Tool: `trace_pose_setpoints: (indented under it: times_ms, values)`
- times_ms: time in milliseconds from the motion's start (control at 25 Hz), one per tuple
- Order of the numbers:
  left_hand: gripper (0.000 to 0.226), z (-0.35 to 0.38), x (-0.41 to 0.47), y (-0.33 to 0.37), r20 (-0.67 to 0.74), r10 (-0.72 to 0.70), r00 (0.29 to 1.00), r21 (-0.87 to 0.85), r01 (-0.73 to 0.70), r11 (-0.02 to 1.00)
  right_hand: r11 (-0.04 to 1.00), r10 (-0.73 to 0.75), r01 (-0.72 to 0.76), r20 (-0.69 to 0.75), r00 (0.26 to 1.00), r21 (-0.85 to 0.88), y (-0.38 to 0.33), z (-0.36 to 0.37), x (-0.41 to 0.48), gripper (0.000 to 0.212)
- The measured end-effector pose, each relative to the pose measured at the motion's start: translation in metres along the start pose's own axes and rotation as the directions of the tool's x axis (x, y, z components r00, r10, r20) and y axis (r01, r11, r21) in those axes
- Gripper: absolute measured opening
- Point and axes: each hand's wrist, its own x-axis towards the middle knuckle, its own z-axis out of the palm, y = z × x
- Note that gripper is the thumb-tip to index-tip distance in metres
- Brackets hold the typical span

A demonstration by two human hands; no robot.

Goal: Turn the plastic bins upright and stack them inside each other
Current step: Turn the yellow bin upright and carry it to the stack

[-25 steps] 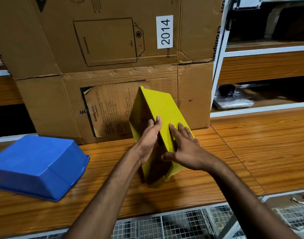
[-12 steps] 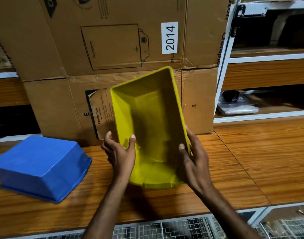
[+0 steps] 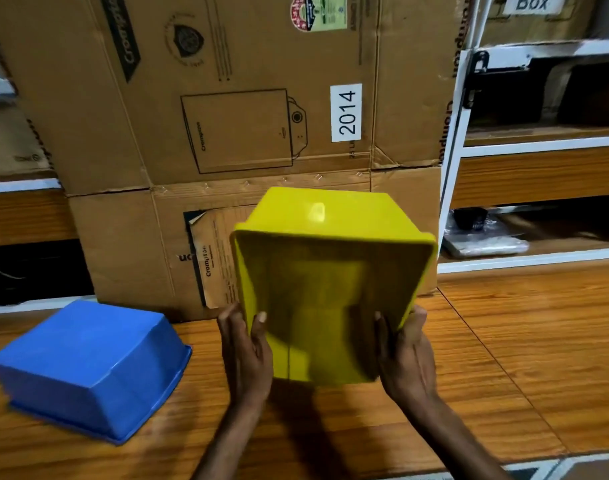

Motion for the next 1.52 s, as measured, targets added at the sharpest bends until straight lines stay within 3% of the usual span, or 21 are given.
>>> trace_pose_setpoints:
  times_ms: [120,240,320,400,520,600,760,920,1080,1240,1320,1400,1520]
  values:
    - [0.024,0.001,0.001,-0.002,0.067,0.011,0.998,0.005,-0.012,1.000,0.994,0.102,-0.101,-0.029,0.994,0.045,-0.006,0.003,0.007,0.026]
    - [0.030,-0.003,0.015,0.006,0.224,-0.049,0.973,0.036,0.042,0.998,0.981,0.148,-0.153,-0.050,0.988,-0.116,-0.004,0.000,0.022,0.035]
    - [0.034,-0.001,0.032,0.012,0.294,-0.068,0.953,0.047,0.057,0.997,0.957,0.234,-0.229,0.010,0.972,-0.178,-0.002,-0.003,0.036,0.043]
    - [0.033,0.004,0.053,0.018,0.373,-0.196,0.907,0.049,0.191,0.980,0.948,0.312,-0.295,0.160,0.936,-0.120,-0.005,-0.010,0.046,0.046]
    - [0.044,0.002,0.085,0.045,0.559,-0.431,0.708,0.059,0.484,0.873,0.867,0.444,-0.495,0.370,0.816,0.050,-0.001,-0.015,0.053,0.048]
    - [0.050,0.000,0.102,0.068,0.654,-0.497,0.570,-0.020,0.671,0.742,0.775,0.551,-0.632,0.479,0.683,0.010,0.003,-0.018,0.056,0.048]
    - [0.017,0.013,0.126,0.085,0.596,-0.544,0.591,0.055,0.645,0.762,0.724,0.612,-0.668,0.608,0.506,-0.173,-0.004,-0.029,0.062,0.021]
    - [0.019,0.018,0.125,0.067,0.578,-0.568,0.586,0.121,0.627,0.770,0.526,0.636,-0.848,0.690,0.345,-0.061,-0.001,-0.035,0.050,0.055]
    - [0.008,0.009,0.108,0.050,0.591,-0.625,0.510,0.089,0.728,0.679,0.413,0.686,-0.909,0.636,0.353,0.060,-0.023,-0.039,0.056,0.012]
    - [0.002,0.001,0.095,0.040,0.637,-0.660,0.397,0.172,0.762,0.624,0.442,0.662,-0.874,0.583,0.471,0.203,-0.030,-0.051,0.069,0.019]
    - [0.011,0.001,0.085,0.039,0.651,-0.654,0.385,0.134,0.789,0.599,0.485,0.650,-0.834,0.531,0.544,0.262,-0.029,-0.055,0.072,0.020]
    - [0.022,0.003,0.067,0.041,0.664,-0.602,0.443,0.052,0.776,0.629,0.617,0.606,-0.748,0.459,0.650,0.245,-0.028,-0.063,0.064,0.046]
    - [0.035,0.015,0.027,0.044,0.655,-0.426,0.624,-0.040,0.592,0.805,0.804,0.479,-0.544,0.281,0.832,0.239,-0.021,-0.080,0.031,0.072]
